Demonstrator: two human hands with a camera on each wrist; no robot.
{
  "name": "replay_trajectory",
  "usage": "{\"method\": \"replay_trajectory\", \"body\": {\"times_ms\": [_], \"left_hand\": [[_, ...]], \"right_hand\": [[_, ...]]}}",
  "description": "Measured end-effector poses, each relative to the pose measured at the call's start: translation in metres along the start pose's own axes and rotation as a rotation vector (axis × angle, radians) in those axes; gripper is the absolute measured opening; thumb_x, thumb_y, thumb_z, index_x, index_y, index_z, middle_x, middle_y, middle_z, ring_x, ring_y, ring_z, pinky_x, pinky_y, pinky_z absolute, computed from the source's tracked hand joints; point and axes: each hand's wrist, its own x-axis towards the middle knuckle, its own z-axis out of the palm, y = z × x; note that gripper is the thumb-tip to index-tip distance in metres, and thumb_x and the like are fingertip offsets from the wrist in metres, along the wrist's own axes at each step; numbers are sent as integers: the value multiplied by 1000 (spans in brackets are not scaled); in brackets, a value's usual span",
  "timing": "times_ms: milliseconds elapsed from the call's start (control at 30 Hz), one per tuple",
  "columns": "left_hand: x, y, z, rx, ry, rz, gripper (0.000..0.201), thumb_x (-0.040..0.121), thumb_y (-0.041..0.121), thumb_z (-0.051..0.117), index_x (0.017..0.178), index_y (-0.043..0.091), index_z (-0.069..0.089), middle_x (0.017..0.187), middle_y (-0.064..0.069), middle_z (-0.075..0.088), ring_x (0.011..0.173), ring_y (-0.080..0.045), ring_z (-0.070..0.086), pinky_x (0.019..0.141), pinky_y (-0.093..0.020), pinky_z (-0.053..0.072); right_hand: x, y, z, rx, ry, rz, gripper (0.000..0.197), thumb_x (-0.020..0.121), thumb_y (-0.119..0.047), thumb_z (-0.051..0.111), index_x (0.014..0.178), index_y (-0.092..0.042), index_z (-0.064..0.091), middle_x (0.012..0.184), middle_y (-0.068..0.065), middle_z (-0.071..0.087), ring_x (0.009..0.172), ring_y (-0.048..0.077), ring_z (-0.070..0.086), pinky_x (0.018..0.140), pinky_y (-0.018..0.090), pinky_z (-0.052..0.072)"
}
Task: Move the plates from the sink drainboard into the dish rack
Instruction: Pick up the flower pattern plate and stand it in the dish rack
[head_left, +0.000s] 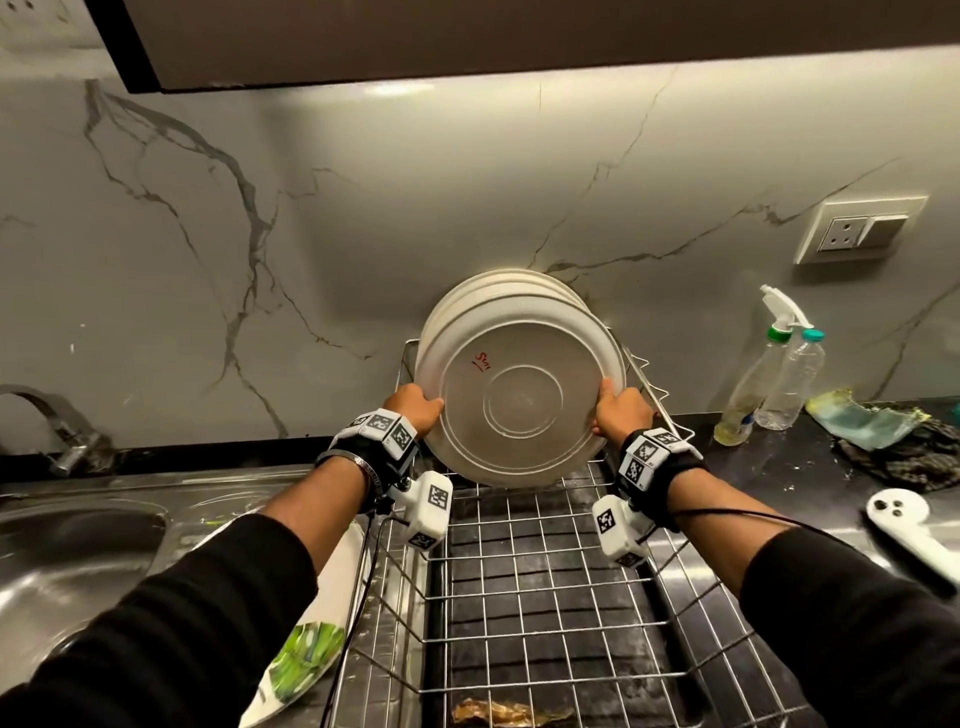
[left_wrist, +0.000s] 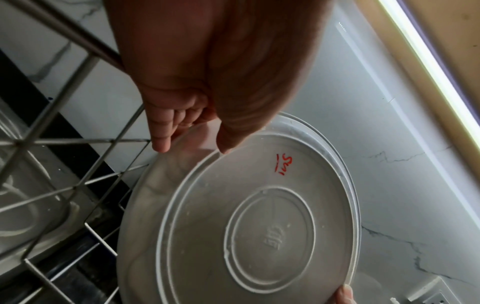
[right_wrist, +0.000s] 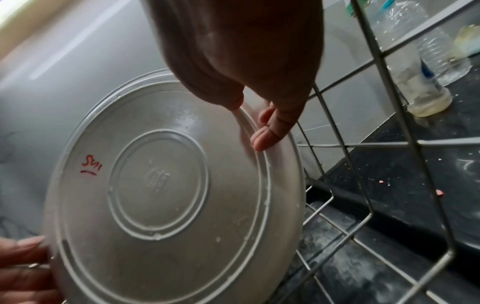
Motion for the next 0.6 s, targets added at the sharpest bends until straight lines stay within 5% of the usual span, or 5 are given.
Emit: {"method": "replay_trajectory", "body": {"times_ms": [133,267,400,600], "left_hand": [[0,1,4,26,-4,-3,40,95,30,50,109,-5,62,114,-23,66,104,-39,62,76,-33,42],[0,2,5,61,-23,-7,41,95,31,50,110,-6,63,116,-23,65,107,-38,62,80,-34,44],[0,3,6,50,-19,-5,38,94,27,51,110,-5,62,116,-24,65,106,-38,62,78,-34,44],[-2,7,6,31,-49,-17,38,91,25,55,113,-4,62,118,-22,65,107,-37,62,76,-32,43]], "right_hand": [[-14,-9,-8,-36,-20,-24,97,71,-75,18,101,4,66,97,26,73,90,40,71,90,44,56],[-2,-2,-4,-32,-24,-24,108,60,-82,14,100,4,66,96,26,73,88,40,72,86,47,58],[-24,-14,-17,-86,-35,-27,91,79,-71,23,103,6,66,99,26,72,91,41,71,88,47,56],[-40,-24,-23,-70,-35,-1,73,88,-59,42,115,7,60,114,28,67,99,46,67,85,53,57]]}}
